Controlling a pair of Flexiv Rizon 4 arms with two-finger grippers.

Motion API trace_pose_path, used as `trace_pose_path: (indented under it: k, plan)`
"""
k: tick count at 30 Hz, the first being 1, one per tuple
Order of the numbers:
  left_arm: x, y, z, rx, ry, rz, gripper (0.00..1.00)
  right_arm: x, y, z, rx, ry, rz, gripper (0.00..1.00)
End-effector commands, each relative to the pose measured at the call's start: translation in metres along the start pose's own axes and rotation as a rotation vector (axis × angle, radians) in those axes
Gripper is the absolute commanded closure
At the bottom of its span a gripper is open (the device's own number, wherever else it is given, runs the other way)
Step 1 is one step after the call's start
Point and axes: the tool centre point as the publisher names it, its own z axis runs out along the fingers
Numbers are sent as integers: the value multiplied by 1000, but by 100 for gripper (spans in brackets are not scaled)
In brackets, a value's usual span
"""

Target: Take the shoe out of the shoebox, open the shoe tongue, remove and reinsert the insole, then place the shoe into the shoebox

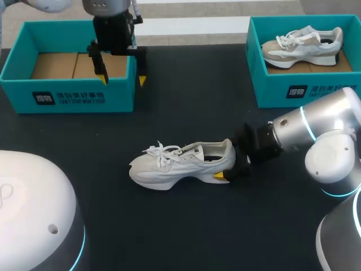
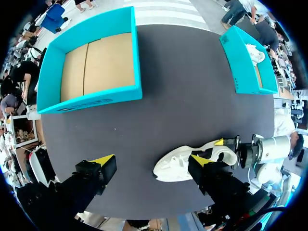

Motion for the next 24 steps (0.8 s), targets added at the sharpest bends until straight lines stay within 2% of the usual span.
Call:
trace_pose_path:
  k: [1,10,11,16,21,24]
  plan:
    - [-2,3,0,10,4,0,0,-3,-4,13,1,-1,0,100]
    - [-2,3,0,10,4,0,0,-3,-4,13,1,-1,0,100]
    - [7,10,0,33,22,17,0,-3,-4,13,1,-1,0,100]
    - [52,39,13,50,-25,1,0,-3,-4,13,1,-1,0,100]
    - [82,62,28,51,-70,-4,0,-3,-4,13,1,-1,0,100]
    - [102,74,44,33,-77,26,0,-3,-4,13,1,-1,0,100]
